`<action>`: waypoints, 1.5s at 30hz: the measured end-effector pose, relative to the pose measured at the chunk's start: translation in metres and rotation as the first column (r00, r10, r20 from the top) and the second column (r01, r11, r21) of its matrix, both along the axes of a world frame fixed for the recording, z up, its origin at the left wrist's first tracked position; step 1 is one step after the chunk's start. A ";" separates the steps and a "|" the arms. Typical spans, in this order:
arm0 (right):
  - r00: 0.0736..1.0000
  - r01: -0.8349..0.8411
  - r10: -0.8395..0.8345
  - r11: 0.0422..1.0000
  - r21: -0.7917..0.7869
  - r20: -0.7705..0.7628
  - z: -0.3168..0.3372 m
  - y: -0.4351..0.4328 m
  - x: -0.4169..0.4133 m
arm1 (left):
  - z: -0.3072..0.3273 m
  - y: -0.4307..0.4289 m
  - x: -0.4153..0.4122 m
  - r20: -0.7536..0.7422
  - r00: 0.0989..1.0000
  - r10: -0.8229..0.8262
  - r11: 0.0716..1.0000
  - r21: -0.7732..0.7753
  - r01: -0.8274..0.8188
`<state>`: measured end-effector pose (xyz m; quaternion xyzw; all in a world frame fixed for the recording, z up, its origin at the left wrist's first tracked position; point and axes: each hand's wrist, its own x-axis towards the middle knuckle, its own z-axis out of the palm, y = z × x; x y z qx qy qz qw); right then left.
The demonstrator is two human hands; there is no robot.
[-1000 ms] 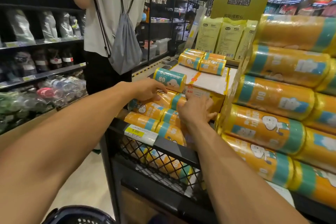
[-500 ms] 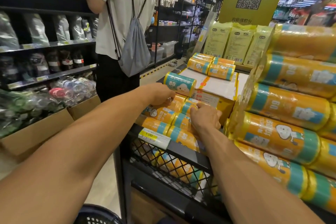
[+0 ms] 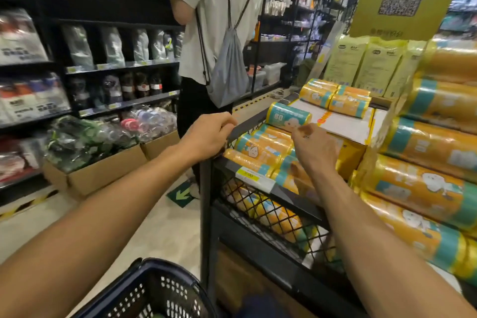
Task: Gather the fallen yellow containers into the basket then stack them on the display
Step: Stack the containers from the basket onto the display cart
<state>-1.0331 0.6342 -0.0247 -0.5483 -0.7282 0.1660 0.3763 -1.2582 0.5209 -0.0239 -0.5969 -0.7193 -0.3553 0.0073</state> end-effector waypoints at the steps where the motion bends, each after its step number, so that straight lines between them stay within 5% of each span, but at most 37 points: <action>1: 0.996 -0.083 0.084 0.996 0.040 -0.028 0.008 -0.009 -0.005 | -0.002 -0.026 -0.007 0.067 0.997 0.045 0.998 0.041 -0.048; 7: 0.800 -0.592 0.596 0.803 0.070 -0.068 0.009 -0.103 -0.063 | -0.061 -0.165 -0.017 0.349 0.880 0.323 0.935 0.027 -0.354; 9: 0.759 -0.651 0.651 0.758 0.043 0.021 -0.020 -0.135 -0.088 | -0.098 -0.198 -0.022 0.415 0.817 0.400 0.899 -0.002 -0.439; 11: 0.780 -0.622 0.578 0.756 0.202 0.240 -0.053 -0.159 -0.106 | -0.143 -0.228 -0.023 0.491 0.734 0.469 0.858 -0.057 -0.510; 14: 0.747 -0.664 0.617 0.677 0.317 0.247 -0.090 -0.193 -0.122 | -0.212 -0.265 -0.021 0.586 0.599 0.546 0.804 -0.163 -0.572; 18: 0.591 -0.804 0.796 0.594 0.017 0.132 -0.169 -0.227 -0.143 | -0.295 -0.294 -0.016 0.609 0.433 0.664 0.711 -0.336 -0.617; 23: 0.591 -0.705 0.806 0.487 -0.516 -0.046 -0.286 -0.234 -0.173 | -0.385 -0.313 -0.020 0.594 0.270 0.758 0.617 -0.519 -0.592; 30: 0.637 -0.424 0.771 0.351 -0.835 0.001 -0.437 -0.225 -0.200 | -0.500 -0.311 -0.021 0.530 0.062 0.846 0.488 -0.722 -0.491; 34: 0.596 -0.246 0.795 0.315 -0.917 0.113 -0.511 -0.224 -0.212 | -0.563 -0.301 -0.019 0.482 -0.008 0.876 0.438 -0.803 -0.404; 39: 0.556 -0.139 0.801 0.353 -0.925 0.222 -0.584 -0.217 -0.220 | -0.642 -0.273 -0.015 0.494 -0.211 0.843 0.411 -0.847 -0.337; 45: 0.536 -0.072 0.810 0.325 -0.943 0.238 -0.637 -0.214 -0.222 | -0.748 -0.269 -0.001 0.502 -0.190 0.844 0.442 -0.850 -0.286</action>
